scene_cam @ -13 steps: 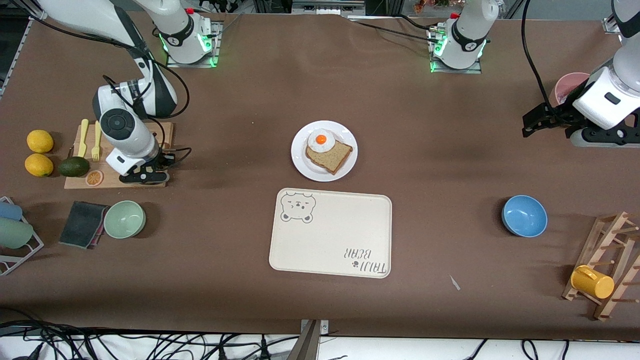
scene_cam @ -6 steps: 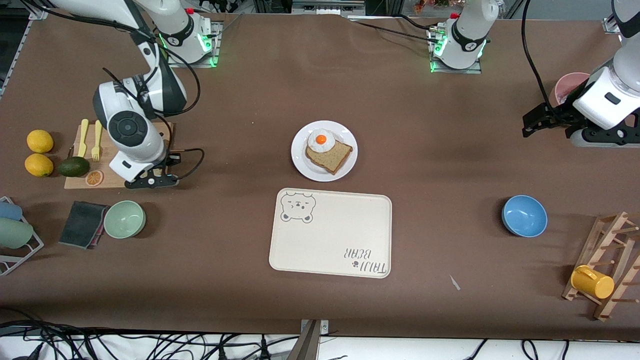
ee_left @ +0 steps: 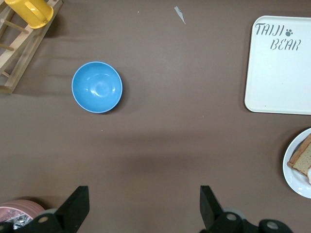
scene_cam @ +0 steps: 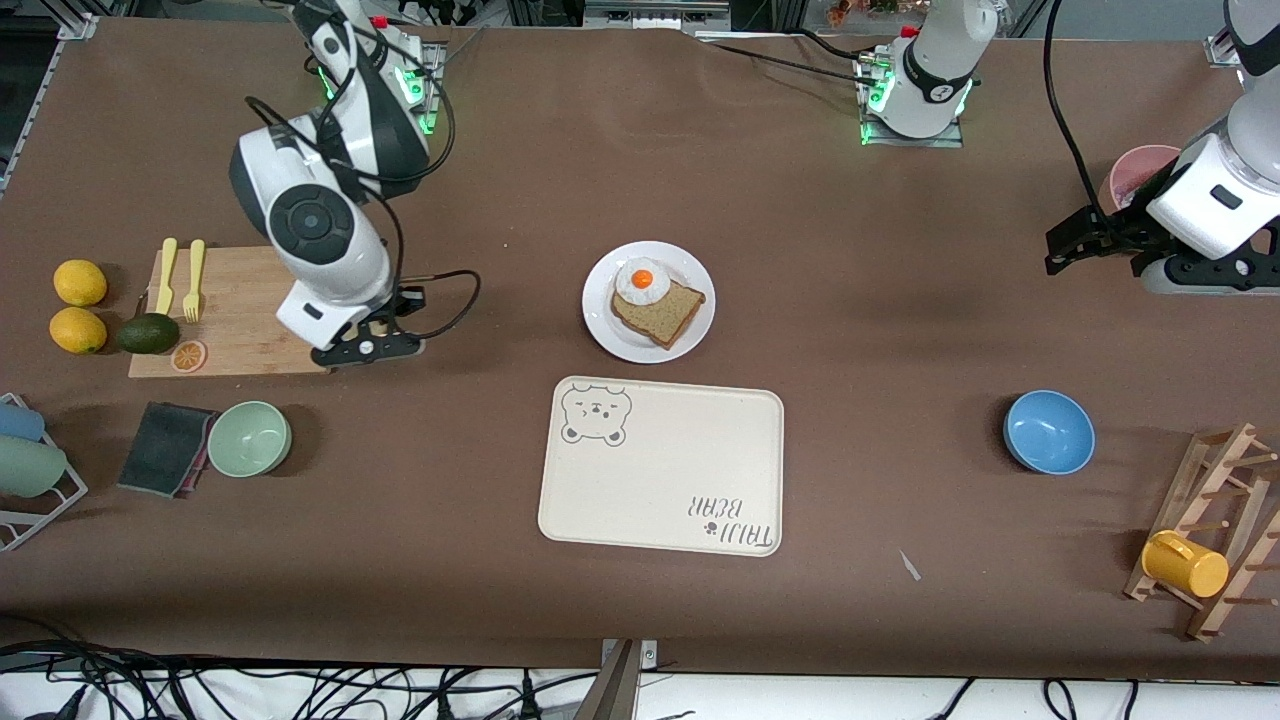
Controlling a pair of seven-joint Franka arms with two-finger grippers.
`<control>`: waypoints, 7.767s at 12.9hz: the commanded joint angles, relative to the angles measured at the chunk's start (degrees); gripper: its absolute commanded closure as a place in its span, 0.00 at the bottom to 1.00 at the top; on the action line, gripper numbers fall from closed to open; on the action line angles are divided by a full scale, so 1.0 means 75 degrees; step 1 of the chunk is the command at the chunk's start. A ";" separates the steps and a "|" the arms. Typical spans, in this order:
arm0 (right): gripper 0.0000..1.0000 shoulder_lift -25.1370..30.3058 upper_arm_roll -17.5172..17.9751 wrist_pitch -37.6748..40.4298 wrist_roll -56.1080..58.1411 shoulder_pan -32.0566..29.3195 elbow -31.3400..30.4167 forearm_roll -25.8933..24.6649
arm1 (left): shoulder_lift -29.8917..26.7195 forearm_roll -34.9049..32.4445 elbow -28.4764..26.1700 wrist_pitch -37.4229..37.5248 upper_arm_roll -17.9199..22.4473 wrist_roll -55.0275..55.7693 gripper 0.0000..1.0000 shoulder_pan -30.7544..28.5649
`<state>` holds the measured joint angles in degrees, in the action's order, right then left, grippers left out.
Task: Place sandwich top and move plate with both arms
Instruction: 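Carry the bread slice with the right gripper to the white plate, then lower the bread onto the plate's bread and open the right gripper, then withdraw the right gripper while the left gripper reaches the plate rim, then grip the white plate rim with the left gripper, then slide the plate with the left gripper onto the cream tray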
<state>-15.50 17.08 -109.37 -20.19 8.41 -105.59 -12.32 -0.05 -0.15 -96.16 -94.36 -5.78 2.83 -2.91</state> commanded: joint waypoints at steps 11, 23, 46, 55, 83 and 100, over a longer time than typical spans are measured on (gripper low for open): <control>1.00 -0.2267 0.0032 0.0099 -0.5579 0.3154 0.2780 0.1057 | 0.0007 0.0079 0.0036 0.0007 0.0033 -0.0236 0.00 -0.0034; 1.00 -0.3264 0.0008 -0.1271 -0.5980 0.3613 0.2805 0.0389 | 0.0007 0.0079 0.0036 0.0007 0.0032 -0.0225 0.00 -0.0034; 0.20 -0.2376 -0.0062 0.1925 -0.2294 0.1388 0.4586 0.0811 | 0.0007 0.0137 0.0036 0.0007 0.0032 -0.0201 0.00 -0.0022; 0.02 -0.0198 -0.1113 0.2747 0.0977 0.0074 0.3769 0.1160 | 0.1118 0.0544 0.0048 0.0007 -0.0167 -0.0166 0.00 0.0797; 0.00 0.1540 -0.2417 0.2677 0.2153 -0.0536 0.2243 0.1995 | 0.5515 0.7120 -0.0913 -0.3591 -0.0378 -0.5122 0.58 0.2685; 0.00 0.1540 -0.2394 0.2677 0.2071 -0.0536 0.2231 0.1760 | 0.5245 0.7227 -0.0586 -0.1755 -0.0389 -0.5803 1.00 0.1586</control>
<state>-4.39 -1.33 -88.87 -4.68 4.63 -88.41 1.69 41.01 52.61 -100.94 -112.55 -8.49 -38.83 12.90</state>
